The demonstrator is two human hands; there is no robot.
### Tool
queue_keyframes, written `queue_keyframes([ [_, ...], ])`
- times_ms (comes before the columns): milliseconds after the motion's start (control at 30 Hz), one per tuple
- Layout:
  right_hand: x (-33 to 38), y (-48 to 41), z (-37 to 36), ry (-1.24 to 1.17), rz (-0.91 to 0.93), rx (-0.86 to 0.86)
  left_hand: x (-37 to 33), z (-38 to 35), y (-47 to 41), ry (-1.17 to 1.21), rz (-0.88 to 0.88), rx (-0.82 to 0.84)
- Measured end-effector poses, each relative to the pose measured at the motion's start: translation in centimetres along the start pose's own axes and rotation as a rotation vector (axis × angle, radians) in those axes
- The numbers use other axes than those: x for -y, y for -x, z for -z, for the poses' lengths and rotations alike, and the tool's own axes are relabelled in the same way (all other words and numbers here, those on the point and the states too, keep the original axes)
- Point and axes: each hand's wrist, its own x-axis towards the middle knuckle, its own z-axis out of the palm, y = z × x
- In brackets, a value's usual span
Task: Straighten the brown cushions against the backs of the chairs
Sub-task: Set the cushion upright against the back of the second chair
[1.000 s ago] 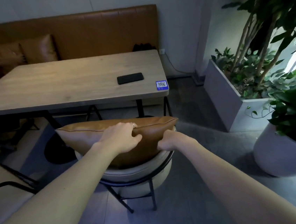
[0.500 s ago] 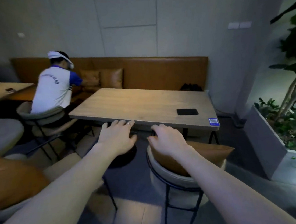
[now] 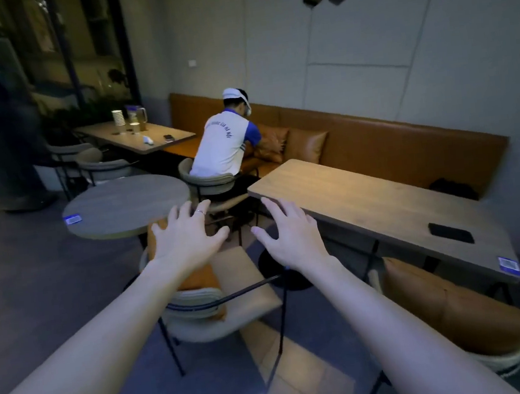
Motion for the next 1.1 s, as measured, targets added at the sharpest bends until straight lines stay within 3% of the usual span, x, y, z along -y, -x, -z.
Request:
queue_keyframes([
  [267, 5.3, -5.7, -10.4, -0.172, -0.071, 0.172, 9.7, -0.9, -3.0, 0.093, 0.195, -0.002],
  [567, 8.1, -17.5, -26.7, -0.244, -0.077, 0.395, 20.2, -10.4, -13.8, 0.212, 0.369, 0.062],
  [833, 8.3, -25.7, -39.5, -0.250, -0.160, 0.583, 27.3, -20.2, -22.9, 0.327, 0.559, 0.260],
  [1100, 9.1, -27.9, -47.0, -0.239, -0.298, 0.726, 31.2, -28.2, -27.6, 0.527, 0.731, 0.439],
])
